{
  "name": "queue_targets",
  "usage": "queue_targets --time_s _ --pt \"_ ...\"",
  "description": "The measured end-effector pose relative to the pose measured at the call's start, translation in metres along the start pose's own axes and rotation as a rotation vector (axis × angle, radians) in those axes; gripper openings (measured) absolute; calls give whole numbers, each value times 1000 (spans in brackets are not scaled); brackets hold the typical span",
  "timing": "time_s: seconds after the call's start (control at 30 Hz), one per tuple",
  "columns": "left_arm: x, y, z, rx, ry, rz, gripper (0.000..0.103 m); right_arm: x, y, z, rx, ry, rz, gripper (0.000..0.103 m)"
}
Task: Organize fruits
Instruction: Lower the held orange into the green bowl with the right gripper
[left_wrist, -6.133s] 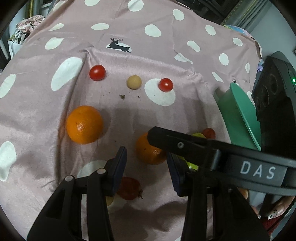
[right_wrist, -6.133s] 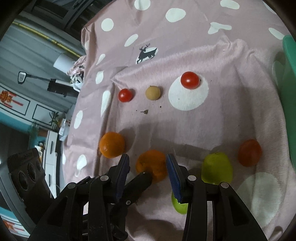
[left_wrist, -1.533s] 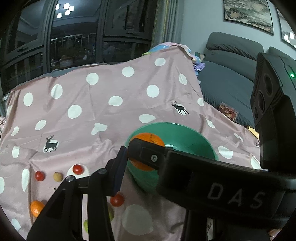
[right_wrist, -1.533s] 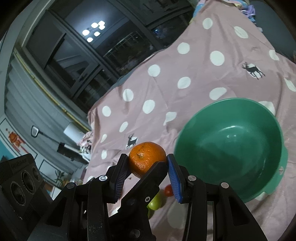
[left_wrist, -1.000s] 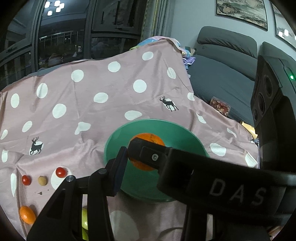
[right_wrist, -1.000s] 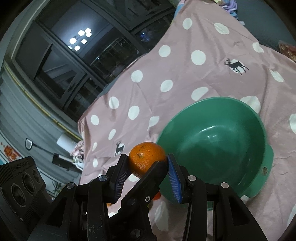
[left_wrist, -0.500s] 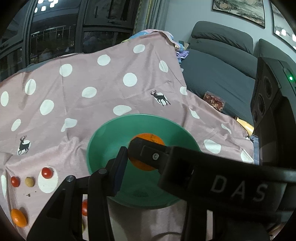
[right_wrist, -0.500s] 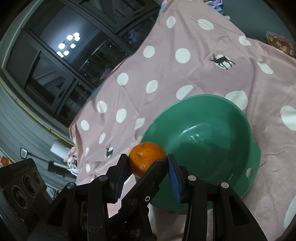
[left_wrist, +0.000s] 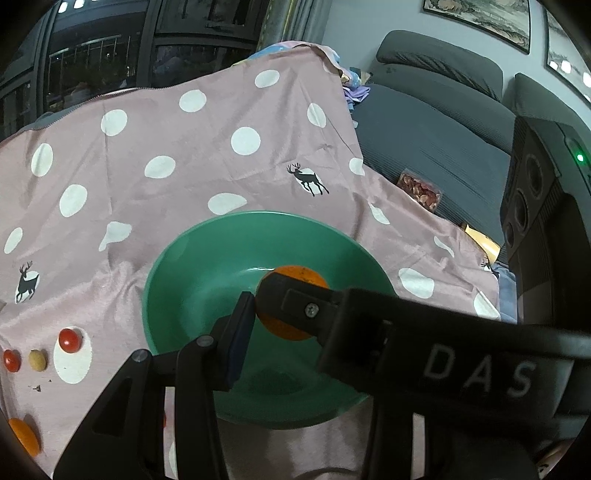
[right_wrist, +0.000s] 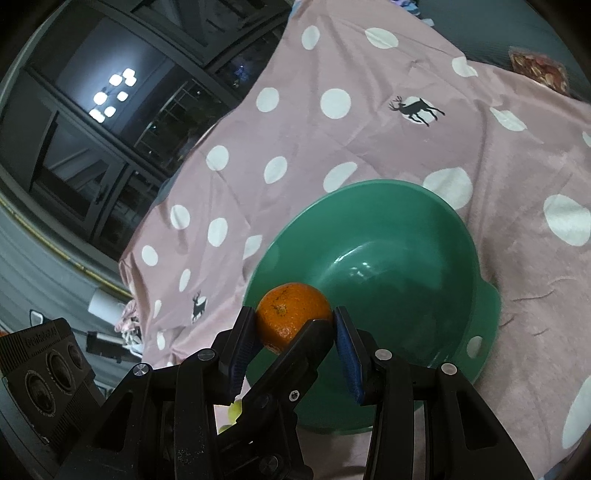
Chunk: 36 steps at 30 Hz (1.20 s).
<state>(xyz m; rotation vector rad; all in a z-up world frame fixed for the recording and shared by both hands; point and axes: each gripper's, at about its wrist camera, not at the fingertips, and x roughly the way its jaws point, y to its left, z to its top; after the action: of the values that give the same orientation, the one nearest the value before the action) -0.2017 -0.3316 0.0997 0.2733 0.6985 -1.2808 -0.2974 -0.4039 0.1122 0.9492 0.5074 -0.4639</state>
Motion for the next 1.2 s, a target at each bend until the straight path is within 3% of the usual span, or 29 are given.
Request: queue_targets --time_s 1.2 --pt "16 4 -3 -29 53 -56 43 10 -11 3 31 36 -75 46"
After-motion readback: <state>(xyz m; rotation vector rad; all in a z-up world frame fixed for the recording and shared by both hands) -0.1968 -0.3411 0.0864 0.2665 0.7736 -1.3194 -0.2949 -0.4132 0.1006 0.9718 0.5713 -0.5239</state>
